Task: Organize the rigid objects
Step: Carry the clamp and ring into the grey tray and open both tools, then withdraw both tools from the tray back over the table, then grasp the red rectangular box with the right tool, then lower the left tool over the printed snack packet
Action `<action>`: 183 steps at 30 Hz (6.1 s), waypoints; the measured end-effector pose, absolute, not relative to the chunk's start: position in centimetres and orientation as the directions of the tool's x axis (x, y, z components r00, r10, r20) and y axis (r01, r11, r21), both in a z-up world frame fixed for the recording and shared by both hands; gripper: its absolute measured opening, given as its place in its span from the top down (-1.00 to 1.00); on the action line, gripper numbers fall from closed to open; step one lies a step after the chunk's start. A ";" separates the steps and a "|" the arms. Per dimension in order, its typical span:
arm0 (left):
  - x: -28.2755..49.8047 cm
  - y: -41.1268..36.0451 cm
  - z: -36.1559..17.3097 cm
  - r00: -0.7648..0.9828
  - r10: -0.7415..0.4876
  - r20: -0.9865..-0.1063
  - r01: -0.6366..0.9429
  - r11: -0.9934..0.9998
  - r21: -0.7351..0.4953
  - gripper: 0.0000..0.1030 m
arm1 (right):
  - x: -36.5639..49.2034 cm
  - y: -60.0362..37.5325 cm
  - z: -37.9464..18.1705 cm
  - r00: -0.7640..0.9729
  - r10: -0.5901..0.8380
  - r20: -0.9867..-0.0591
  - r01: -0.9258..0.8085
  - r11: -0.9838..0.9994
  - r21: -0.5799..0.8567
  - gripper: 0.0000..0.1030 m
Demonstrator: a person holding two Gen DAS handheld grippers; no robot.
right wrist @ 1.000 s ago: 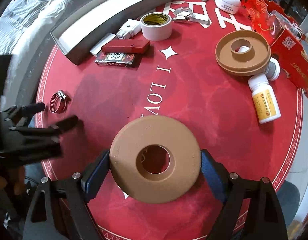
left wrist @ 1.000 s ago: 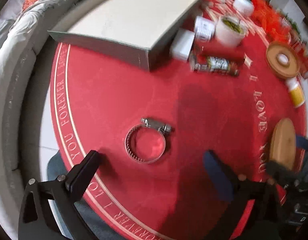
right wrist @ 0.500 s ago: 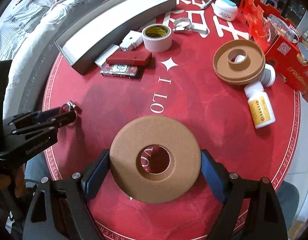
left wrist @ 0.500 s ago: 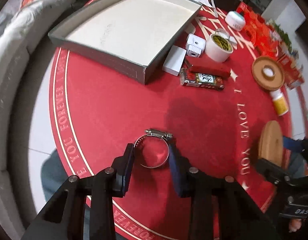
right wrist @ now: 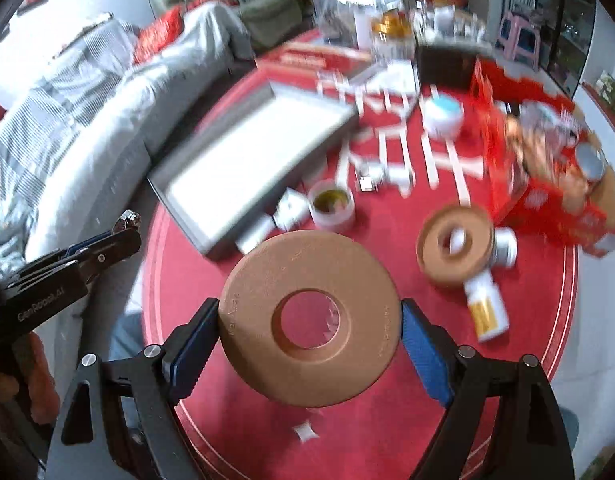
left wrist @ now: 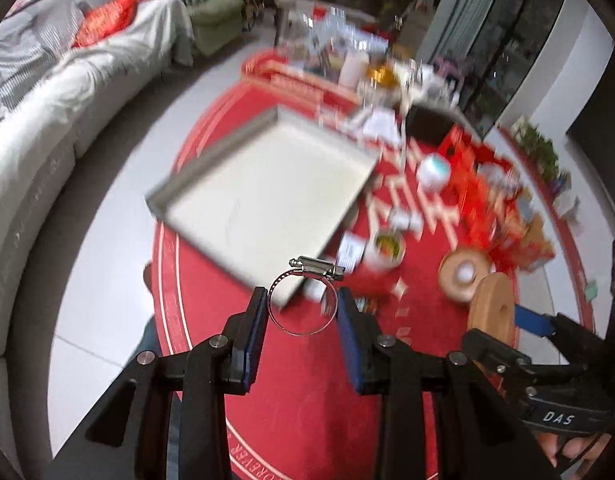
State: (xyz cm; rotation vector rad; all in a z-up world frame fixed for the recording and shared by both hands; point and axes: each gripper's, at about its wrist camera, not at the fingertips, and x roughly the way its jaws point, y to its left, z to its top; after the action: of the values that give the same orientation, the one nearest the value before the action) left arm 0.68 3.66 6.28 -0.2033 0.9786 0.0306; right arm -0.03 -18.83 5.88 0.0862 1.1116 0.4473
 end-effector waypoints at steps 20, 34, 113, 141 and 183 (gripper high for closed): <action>11.0 8.6 12.6 0.698 0.086 -0.710 -0.282 0.946 -0.162 0.28 | 13.0 -13.2 16.0 0.508 0.486 -0.711 -0.322 0.873 0.366 -0.71; 16.9 10.2 0.3 0.528 0.097 -0.843 -0.343 0.933 -0.107 0.28 | 19.0 -8.7 3.1 0.328 0.418 -0.847 -0.289 0.898 0.331 -0.71; 2.6 8.4 -5.1 0.321 0.041 -0.946 -0.344 0.936 -0.076 -1.00 | 8.3 -14.6 -5.3 0.182 0.351 -0.918 -0.119 0.935 0.334 -0.99; 2.7 -7.5 -8.5 0.278 -0.017 -0.960 0.065 0.998 0.001 -1.00 | -1.0 -29.7 -6.7 0.125 0.235 -0.964 -0.071 0.971 0.227 -0.38; 3.7 -7.3 -10.7 0.120 0.055 -0.991 0.031 0.998 0.059 -1.00 | -1.9 -27.1 -9.0 0.129 0.107 -0.986 -0.085 0.992 0.097 -1.00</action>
State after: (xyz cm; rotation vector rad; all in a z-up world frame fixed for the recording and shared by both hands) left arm 3.71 -7.33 -10.67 0.0708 1.4513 0.0171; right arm -1.90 -27.10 -8.98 0.0186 1.4348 0.1393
